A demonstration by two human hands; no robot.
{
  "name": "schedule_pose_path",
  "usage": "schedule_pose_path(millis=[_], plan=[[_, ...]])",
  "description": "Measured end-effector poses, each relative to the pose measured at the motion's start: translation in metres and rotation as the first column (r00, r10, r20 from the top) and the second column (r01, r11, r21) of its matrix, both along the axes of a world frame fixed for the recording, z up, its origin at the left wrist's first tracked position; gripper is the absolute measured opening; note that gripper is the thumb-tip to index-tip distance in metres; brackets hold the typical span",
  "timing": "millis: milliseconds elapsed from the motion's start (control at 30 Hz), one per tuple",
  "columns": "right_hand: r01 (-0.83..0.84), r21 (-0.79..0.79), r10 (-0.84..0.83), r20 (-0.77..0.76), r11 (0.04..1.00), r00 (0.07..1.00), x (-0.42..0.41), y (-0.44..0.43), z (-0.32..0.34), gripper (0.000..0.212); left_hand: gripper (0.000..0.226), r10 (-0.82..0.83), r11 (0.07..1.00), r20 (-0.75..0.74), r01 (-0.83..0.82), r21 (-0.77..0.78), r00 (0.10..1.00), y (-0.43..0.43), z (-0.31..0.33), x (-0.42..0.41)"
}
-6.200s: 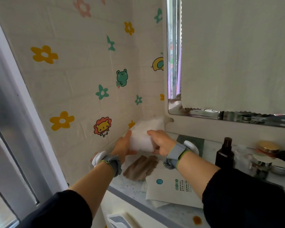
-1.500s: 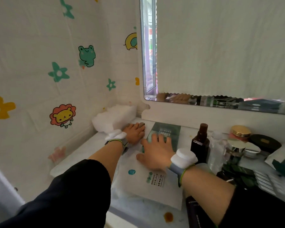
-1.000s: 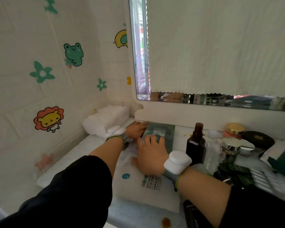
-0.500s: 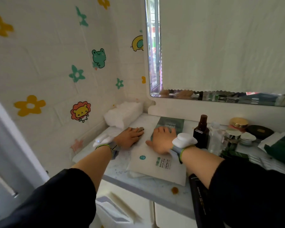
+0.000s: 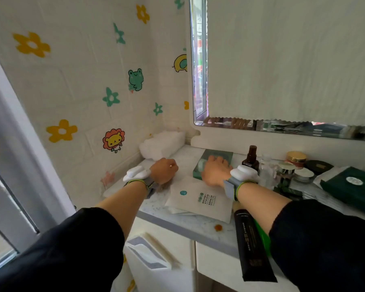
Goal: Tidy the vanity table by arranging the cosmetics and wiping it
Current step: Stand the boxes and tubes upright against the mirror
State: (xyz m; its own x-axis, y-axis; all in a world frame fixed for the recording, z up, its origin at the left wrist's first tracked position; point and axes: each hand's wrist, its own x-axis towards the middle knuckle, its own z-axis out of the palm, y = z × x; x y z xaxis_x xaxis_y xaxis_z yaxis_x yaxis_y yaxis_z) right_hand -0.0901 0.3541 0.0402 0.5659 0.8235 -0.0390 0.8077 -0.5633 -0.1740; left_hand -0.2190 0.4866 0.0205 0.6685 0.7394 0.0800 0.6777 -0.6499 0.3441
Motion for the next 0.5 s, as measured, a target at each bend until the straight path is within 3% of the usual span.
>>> schedule_pose_path(millis=[233,500], plan=[[0.085,-0.051,-0.091,-0.134,0.995,0.987,0.004,-0.002,0.0,0.064,0.038,-0.008,0.994,-0.185,0.028,0.109,0.983,-0.028,-0.005,0.039],[0.085,-0.012,-0.084,-0.293,0.996,0.952,0.007,-0.006,-0.002,0.071,0.036,0.122,0.992,-0.132,-0.126,-0.018,0.984,-0.039,-0.006,0.055]])
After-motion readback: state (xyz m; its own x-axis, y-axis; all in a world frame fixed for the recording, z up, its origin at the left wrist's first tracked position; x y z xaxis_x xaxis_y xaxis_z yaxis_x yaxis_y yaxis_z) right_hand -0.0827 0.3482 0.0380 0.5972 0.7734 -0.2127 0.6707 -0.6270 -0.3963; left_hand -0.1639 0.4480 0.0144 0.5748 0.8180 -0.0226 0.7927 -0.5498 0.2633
